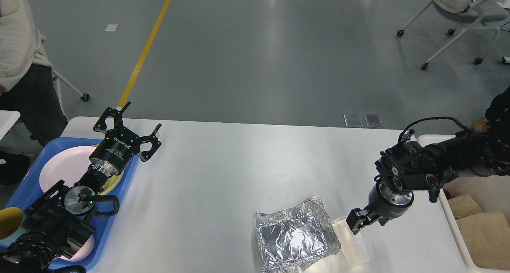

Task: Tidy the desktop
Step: 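Lower the right gripper onto the white paper cup and close on it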

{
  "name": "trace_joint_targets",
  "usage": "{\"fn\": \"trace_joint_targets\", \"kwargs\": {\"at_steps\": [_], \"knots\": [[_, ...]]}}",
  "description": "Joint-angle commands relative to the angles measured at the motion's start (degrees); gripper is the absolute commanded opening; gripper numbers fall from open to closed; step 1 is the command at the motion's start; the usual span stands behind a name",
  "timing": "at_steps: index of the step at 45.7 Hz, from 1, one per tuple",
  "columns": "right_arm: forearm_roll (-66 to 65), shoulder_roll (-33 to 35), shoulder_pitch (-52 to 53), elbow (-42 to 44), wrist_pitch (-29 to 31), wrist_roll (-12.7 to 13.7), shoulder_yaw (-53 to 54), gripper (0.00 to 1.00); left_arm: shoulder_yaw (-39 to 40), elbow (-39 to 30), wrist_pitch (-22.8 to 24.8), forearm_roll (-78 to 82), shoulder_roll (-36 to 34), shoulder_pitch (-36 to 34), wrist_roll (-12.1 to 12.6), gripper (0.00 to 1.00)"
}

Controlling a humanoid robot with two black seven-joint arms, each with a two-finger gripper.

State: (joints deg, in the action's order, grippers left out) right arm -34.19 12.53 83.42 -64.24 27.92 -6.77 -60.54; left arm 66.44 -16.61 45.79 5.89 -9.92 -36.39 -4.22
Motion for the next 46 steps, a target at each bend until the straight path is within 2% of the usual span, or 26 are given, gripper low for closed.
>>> {"fn": "trace_joint_targets", "kwargs": {"at_steps": [1,46], "knots": [[-0.09,0.22,-1.42,1.75,0.03,0.0,0.69,0.81,0.0,0.0,0.0,0.0,0.08,0.0,0.0,0.97],[0.18,3.03,-1.69,3.33,1.61,0.0,-0.01,0.83,0.0,0.0,0.0,0.0,0.08,0.0,0.0,0.97]]}}
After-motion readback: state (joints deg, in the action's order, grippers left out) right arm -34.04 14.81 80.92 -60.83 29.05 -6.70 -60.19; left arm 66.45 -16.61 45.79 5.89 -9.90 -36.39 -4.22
